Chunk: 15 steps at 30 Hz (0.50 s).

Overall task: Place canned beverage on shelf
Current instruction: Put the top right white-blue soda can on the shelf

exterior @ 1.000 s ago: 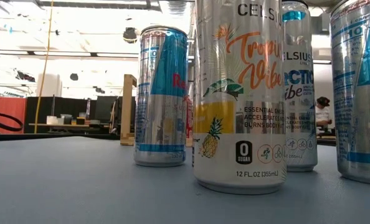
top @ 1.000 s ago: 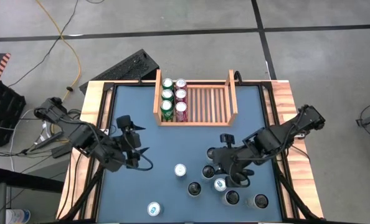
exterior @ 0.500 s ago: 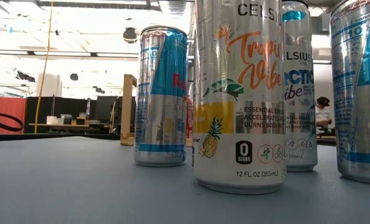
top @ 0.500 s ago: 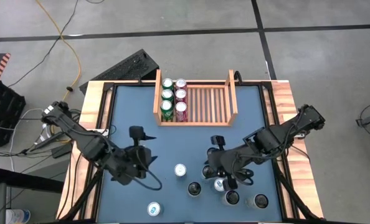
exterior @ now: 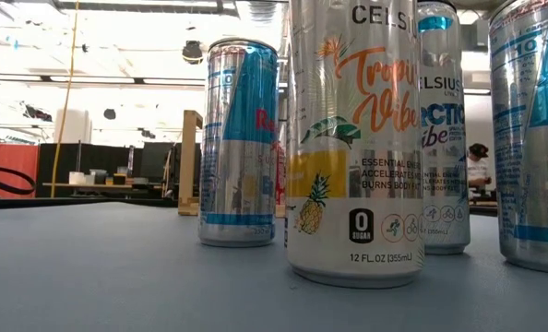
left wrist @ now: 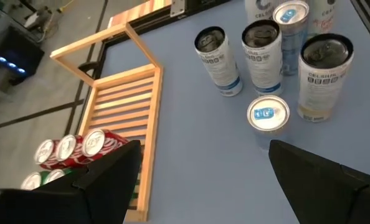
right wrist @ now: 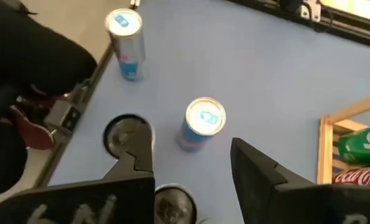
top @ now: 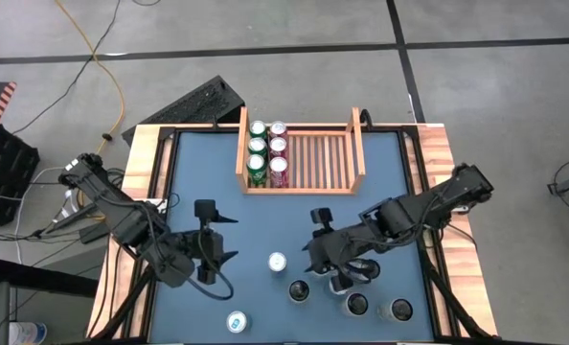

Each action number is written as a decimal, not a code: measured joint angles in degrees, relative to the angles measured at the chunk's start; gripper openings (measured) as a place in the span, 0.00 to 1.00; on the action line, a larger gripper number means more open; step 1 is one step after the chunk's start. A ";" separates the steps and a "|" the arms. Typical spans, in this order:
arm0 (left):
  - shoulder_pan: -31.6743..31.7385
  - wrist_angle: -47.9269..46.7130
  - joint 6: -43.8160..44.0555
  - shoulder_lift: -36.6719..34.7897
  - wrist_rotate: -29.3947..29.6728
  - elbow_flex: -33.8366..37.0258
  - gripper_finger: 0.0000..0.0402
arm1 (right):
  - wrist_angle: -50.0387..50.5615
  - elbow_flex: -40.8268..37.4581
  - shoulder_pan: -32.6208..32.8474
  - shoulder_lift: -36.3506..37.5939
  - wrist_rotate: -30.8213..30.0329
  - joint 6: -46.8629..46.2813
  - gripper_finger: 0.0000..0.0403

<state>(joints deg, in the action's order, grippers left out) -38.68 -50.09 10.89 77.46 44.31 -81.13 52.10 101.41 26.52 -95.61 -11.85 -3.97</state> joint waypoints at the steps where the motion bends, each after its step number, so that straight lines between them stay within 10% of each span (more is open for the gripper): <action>1: 0.00 0.95 0.02 -0.42 -0.03 1.06 0.85 | -0.88 0.00 -0.37 -0.50 0.03 0.11 0.32; 15: 0.78 24.52 -6.88 -11.26 -3.65 18.28 0.85 | -3.09 0.07 -0.58 -2.82 1.65 2.56 0.32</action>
<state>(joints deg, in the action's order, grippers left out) -37.89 -25.57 4.00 66.20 40.67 -62.85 49.00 101.47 25.94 -98.43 -10.20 -1.41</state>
